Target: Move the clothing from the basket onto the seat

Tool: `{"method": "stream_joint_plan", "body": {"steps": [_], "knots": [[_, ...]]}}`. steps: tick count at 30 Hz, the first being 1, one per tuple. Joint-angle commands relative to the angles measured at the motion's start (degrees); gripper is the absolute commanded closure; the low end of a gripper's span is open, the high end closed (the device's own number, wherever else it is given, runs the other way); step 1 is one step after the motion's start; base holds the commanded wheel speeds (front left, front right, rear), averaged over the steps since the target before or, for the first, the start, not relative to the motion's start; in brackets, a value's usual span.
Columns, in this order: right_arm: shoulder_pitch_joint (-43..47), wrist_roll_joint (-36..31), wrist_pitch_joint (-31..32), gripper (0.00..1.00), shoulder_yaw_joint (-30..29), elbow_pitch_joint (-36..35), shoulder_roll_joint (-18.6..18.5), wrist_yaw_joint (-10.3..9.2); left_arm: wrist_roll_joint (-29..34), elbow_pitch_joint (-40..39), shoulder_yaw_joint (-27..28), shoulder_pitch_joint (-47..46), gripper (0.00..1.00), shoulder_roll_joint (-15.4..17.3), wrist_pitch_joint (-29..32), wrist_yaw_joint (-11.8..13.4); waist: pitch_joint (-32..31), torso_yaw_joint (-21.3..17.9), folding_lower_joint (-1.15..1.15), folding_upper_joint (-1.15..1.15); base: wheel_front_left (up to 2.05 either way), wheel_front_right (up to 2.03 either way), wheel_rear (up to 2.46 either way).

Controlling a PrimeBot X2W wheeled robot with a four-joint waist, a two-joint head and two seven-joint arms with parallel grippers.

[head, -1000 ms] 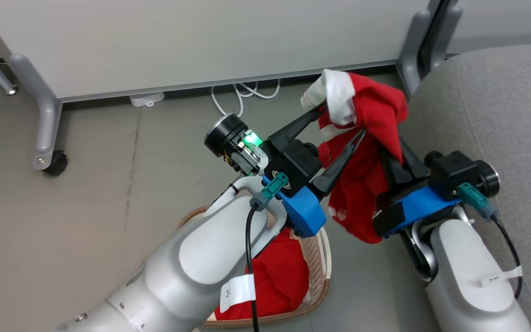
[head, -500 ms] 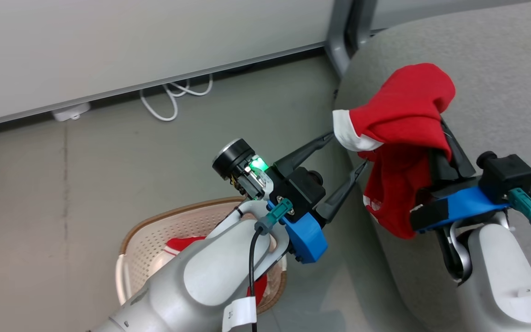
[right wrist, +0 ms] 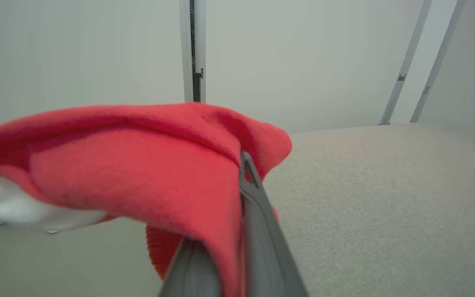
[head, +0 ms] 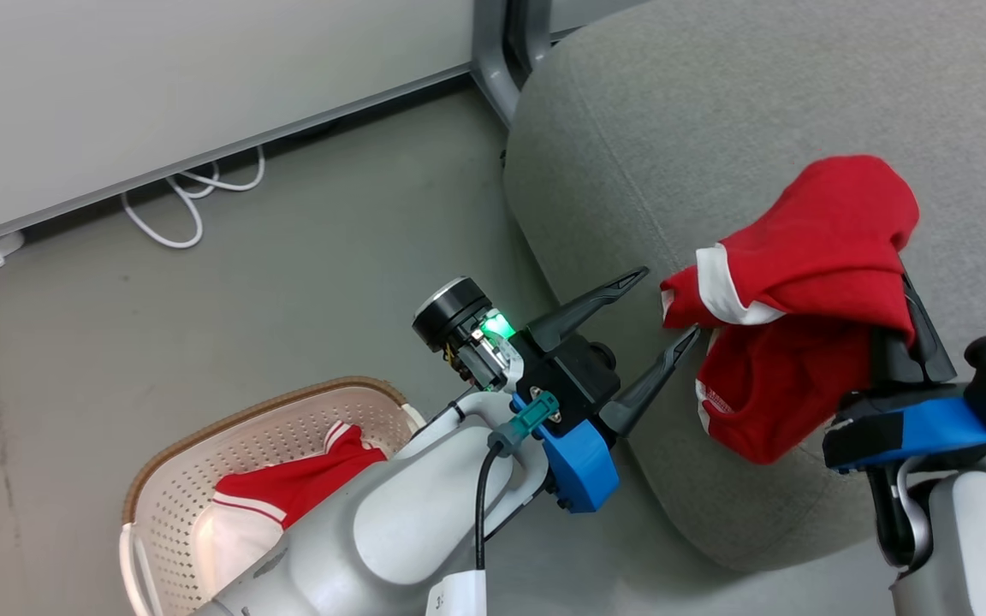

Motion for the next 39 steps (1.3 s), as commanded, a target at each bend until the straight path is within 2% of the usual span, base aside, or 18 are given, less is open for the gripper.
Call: {"method": "stream_joint_plan", "body": {"steps": [1,7,12,17,23,27,29,30,32,39], "knots": [[0.98,0.73,-0.08,1.0,-0.64,-0.64,0.18,0.01,0.44,0.08,-0.14,0.44,0.0,0.12,-0.15,-0.05,0.36,-0.94,0.0,0.0,0.0,0.0,0.0],[2.11,1.09,-0.07,1.0,-1.13,-1.15,0.37,0.01,0.6,-0.46,0.2,-0.09,0.0,0.0,-0.15,0.11,0.87,-1.22,0.0,0.0,0.0,0.0,0.0],[-0.36,1.29,-0.07,1.0,-0.94,-2.04,0.51,0.01,1.14,-1.16,0.61,-1.1,0.0,0.2,-0.15,0.31,2.33,-0.5,0.0,0.0,0.0,0.0,0.0],[-5.77,1.65,-0.07,1.0,-1.42,-3.81,0.46,0.01,1.94,-1.53,1.17,-2.52,0.0,1.03,-0.15,0.62,5.76,0.24,0.0,0.0,0.0,0.0,0.0],[-14.72,1.95,-0.07,1.0,-3.53,-5.71,-1.41,0.01,2.93,-1.8,1.21,-4.98,0.0,1.72,0.04,0.69,10.89,1.21,0.0,0.0,0.0,0.0,0.0],[-23.24,2.32,-0.07,1.0,-7.27,-6.82,-3.84,0.01,3.89,-2.42,1.09,-7.52,0.0,2.57,0.6,0.59,15.69,2.06,0.0,0.0,0.0,0.0,0.0],[-29.14,2.27,-0.08,1.0,-10.52,-6.87,-6.69,0.01,4.8,-3.62,0.92,-9.56,0.0,3.17,0.92,0.58,19.49,2.84,0.0,0.0,0.0,0.0,0.0],[-29.14,2.27,-0.08,1.0,-10.52,-6.87,-6.69,0.01,4.8,-3.62,0.92,-9.56,0.0,3.17,0.92,0.58,19.49,2.84,0.0,0.0,0.0,0.0,0.0],[-32.94,2.36,-0.07,1.0,-12.95,-6.79,-9.0,0.01,5.41,-4.6,0.82,-11.02,0.0,3.59,1.33,0.54,22.2,3.36,0.0,0.0,0.0,0.0,0.0],[-41.37,2.41,-0.06,1.0,-18.72,0.46,-17.6,0.01,7.14,-7.73,0.78,-15.22,0.0,4.98,2.51,0.8,29.66,4.9,0.0,0.0,0.0,0.0,0.0]]}}
